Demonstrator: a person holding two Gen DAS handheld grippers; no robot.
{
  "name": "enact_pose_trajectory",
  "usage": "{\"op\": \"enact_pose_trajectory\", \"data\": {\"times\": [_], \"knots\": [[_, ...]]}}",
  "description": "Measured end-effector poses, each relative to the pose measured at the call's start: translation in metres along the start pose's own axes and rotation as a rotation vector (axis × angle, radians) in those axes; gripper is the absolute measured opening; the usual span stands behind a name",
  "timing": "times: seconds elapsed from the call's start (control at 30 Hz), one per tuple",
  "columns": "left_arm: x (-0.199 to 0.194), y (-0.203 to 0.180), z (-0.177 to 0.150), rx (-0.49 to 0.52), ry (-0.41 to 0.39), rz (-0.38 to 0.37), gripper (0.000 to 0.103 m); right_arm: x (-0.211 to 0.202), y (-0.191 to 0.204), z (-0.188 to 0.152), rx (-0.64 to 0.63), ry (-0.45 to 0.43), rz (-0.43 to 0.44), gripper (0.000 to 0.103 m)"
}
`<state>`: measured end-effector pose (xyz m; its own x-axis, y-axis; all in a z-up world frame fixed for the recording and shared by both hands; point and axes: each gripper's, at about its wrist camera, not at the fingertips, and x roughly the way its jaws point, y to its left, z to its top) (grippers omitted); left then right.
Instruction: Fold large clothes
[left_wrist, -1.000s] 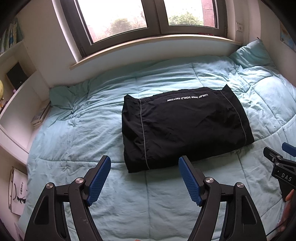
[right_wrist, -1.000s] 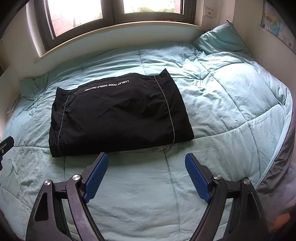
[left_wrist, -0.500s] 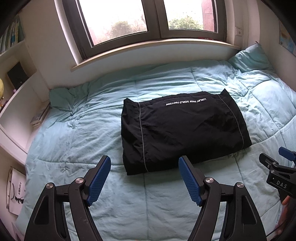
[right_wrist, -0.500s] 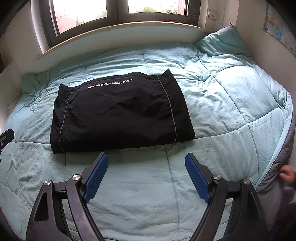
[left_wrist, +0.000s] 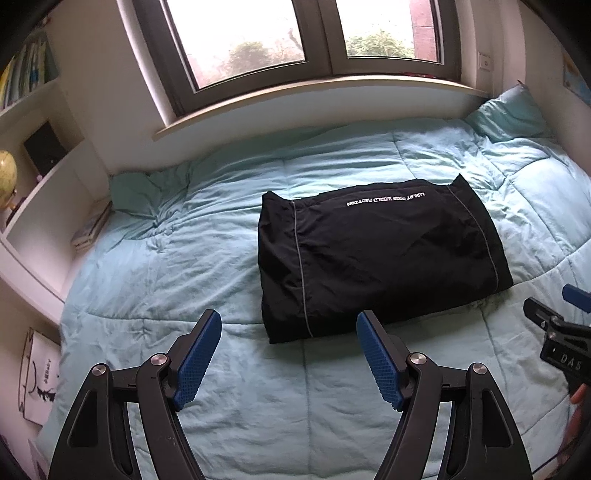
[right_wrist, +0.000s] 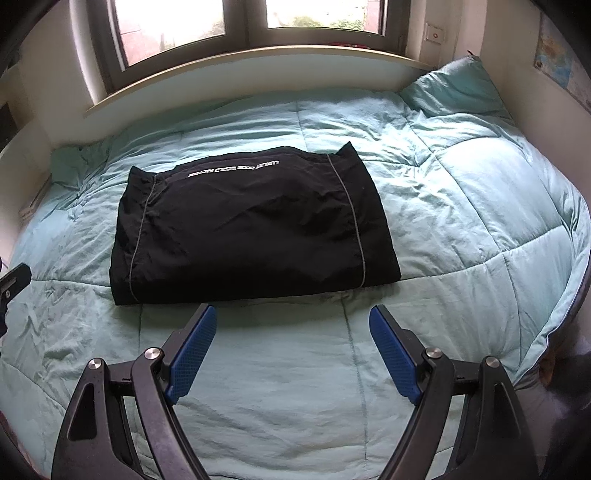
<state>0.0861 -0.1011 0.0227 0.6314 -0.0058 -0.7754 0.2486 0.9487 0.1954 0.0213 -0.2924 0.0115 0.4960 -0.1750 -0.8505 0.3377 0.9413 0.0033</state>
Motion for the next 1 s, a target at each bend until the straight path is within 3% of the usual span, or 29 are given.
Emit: {"op": "enact_pose_trajectory", "data": {"times": [1.0], "knots": [[0.017,-0.020,-0.003,0.027,0.056,-0.036,0.077,0.007,-0.007,-0.006,0.006,0.030,-0.008,0.086]]}}
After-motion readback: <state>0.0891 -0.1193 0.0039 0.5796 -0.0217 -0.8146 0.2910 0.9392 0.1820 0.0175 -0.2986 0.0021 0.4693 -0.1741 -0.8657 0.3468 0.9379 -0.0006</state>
